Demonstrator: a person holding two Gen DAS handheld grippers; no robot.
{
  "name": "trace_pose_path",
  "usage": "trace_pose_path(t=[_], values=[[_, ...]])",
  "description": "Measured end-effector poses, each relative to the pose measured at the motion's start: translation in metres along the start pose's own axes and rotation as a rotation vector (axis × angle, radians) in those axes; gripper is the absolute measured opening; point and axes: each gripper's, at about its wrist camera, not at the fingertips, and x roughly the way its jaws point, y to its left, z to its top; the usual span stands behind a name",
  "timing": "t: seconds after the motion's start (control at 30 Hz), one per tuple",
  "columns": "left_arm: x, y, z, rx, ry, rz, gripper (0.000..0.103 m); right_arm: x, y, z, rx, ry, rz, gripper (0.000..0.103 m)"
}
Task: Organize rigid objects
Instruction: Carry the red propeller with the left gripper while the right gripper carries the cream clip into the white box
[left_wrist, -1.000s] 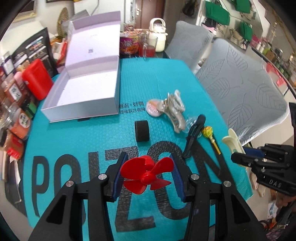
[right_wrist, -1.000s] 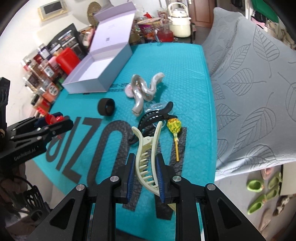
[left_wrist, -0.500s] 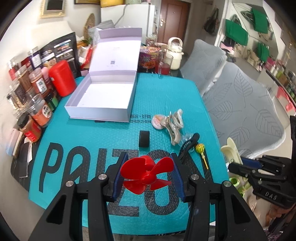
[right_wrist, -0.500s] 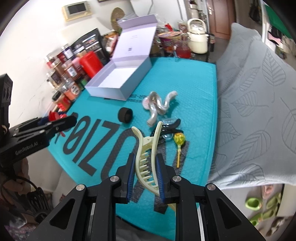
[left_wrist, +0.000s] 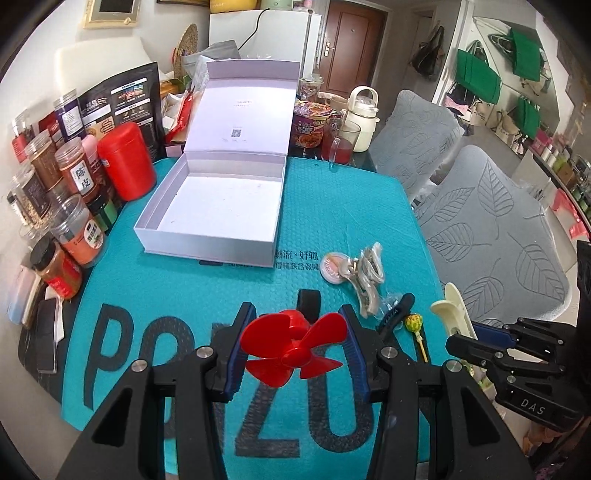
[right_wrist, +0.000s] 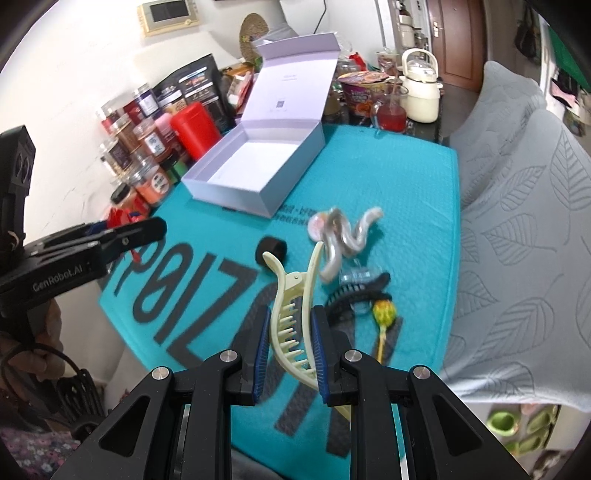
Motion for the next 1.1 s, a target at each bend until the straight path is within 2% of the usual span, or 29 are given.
trace_pose_path(t=[0.3, 0.83, 1.1], values=[[0.027, 0.043, 0.043, 0.007, 0.009, -0.024, 0.046, 0.038, 0.026, 0.046, 0.010, 0.011, 0.017, 0.022], [0.093, 0.112, 0.114, 0.018, 0.051, -0.047, 0.046, 0.116, 0.045, 0.139, -0.002, 0.002, 0.039, 0.022], [0.124, 0.141, 0.142, 0.008, 0.044, -0.028, 0.046, 0.155, 0.047, 0.178, 0.005, -0.003, 0.038, 0.022]])
